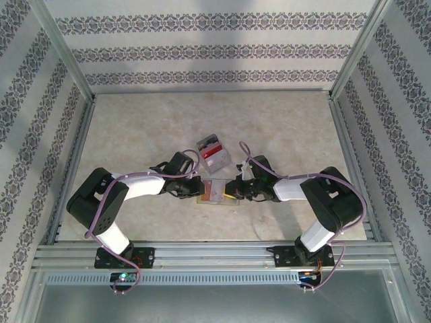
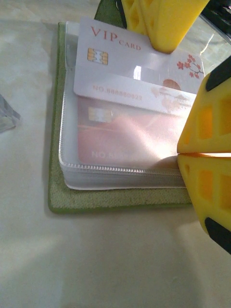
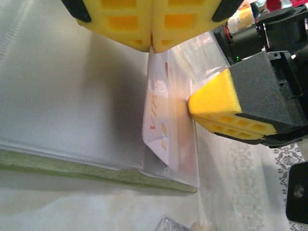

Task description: Take the credit cards out of the card holder

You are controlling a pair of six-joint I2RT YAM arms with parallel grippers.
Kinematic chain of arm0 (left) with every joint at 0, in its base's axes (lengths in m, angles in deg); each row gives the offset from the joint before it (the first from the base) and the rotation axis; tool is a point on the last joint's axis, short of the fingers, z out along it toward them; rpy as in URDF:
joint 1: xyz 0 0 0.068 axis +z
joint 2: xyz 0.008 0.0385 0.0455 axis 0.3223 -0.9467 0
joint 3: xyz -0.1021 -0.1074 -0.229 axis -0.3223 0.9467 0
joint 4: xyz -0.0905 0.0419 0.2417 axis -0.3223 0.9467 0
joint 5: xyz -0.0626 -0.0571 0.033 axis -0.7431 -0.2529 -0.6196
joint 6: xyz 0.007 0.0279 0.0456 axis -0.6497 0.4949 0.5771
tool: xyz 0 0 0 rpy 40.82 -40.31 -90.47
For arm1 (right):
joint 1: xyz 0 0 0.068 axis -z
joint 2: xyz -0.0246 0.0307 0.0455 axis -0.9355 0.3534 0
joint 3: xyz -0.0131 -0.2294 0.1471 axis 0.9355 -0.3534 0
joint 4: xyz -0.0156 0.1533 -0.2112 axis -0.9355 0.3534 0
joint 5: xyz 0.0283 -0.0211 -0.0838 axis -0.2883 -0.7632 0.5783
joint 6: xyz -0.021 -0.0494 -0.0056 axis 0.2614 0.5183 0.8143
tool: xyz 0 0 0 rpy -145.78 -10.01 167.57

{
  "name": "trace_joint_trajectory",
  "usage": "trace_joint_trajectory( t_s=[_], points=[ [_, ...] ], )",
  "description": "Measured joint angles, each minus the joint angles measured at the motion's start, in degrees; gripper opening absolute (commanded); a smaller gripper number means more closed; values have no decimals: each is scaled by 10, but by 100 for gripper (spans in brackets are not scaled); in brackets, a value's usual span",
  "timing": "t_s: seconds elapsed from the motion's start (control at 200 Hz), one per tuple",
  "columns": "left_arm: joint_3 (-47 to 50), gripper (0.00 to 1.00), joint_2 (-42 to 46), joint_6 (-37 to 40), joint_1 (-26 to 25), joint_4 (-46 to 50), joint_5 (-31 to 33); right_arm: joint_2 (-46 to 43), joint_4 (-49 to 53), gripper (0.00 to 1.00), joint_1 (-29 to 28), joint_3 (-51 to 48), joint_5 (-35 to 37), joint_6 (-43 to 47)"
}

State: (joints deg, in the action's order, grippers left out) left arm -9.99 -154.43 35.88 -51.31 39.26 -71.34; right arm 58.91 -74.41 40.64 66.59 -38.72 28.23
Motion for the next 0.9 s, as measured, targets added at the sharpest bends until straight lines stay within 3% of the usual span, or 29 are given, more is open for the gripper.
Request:
trace_joint_trajectory(
  t_s=[0.295, 0.615, 0.899],
  points=[
    [0, 12, 0, 0, 0, -1, -1, -56, 64, 0, 24, -3, 0, 34],
    [-34, 30, 21, 36, 10, 53, 18, -145, 200, 0, 54, 17, 1, 113],
    [-83, 46, 160, 118, 58, 115, 31, -230, 370, 0, 64, 139, 23, 251]
  ],
)
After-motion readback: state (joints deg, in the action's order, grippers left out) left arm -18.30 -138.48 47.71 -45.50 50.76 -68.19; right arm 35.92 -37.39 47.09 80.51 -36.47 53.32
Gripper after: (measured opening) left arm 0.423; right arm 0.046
